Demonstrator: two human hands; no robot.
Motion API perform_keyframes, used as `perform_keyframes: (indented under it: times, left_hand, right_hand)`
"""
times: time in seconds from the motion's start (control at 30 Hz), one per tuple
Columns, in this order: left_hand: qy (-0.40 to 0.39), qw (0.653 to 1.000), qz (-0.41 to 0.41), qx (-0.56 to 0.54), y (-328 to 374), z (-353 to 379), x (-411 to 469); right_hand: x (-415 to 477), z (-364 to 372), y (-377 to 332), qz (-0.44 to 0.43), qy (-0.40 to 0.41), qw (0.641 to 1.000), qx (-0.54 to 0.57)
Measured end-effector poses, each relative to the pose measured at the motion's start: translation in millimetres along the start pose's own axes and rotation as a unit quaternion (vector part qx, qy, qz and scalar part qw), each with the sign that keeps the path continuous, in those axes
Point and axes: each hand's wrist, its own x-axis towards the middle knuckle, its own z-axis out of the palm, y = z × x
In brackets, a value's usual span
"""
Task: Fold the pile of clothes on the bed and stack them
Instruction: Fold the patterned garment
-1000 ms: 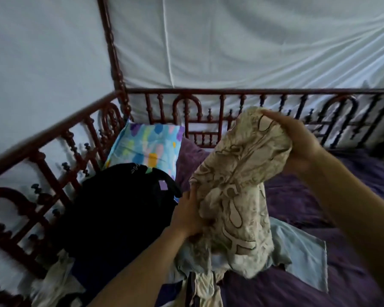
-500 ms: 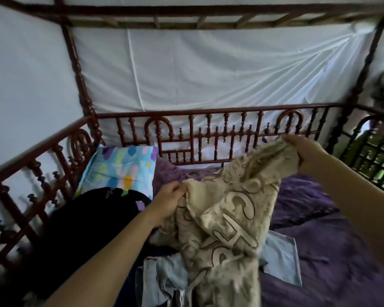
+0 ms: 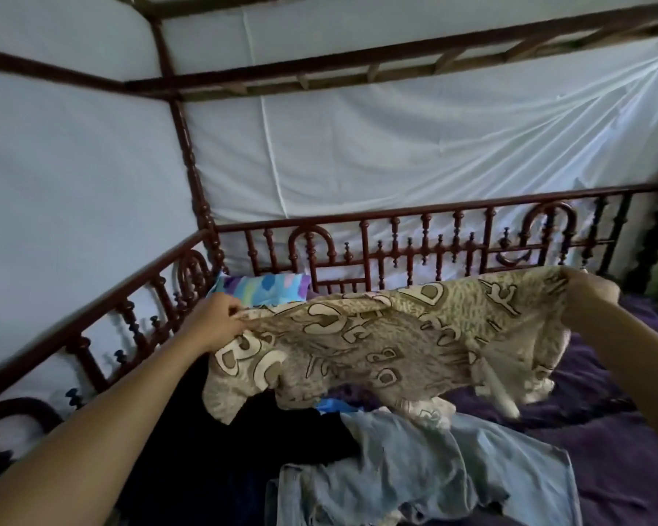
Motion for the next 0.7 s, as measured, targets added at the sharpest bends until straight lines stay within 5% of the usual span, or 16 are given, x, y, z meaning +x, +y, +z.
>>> perform_keyframes:
  times: [0.17,0.3,0.43,0.53,0.63,0.7]
  left_hand:
    - [0.088,0.961,-0.045,-0.258,3,-15,6]
    - [0.081,0.909,-0.1,-0.397,25,-33,8]
    - [0.022,0.889,-0.039,-0.455,59,-62,0]
    - [-0.06,0.918,0.053,-0.388,91,-72,-9]
    - [-0.115,0.938,0.085,-0.315,114,-77,-13]
    - [-0.126,0.941,0.09,-0.302,113,-83,-12]
  right_hand:
    - [0,22,-15,-0.007,-0.116,0.992,-0.05]
    - [7,50,-34,-0.122,-0.148,0.962,-0.193]
    - [-13,66,-33,-0.253,-0.156,0.808,-0.509]
    - [-83,104,-17,-0.36,-0.347,0.76,-0.415]
    - [-164,146,10,-0.275,-0.551,0.715,-0.33]
    - [-191,168,36,-0.234,-0.58,0.719,-0.304]
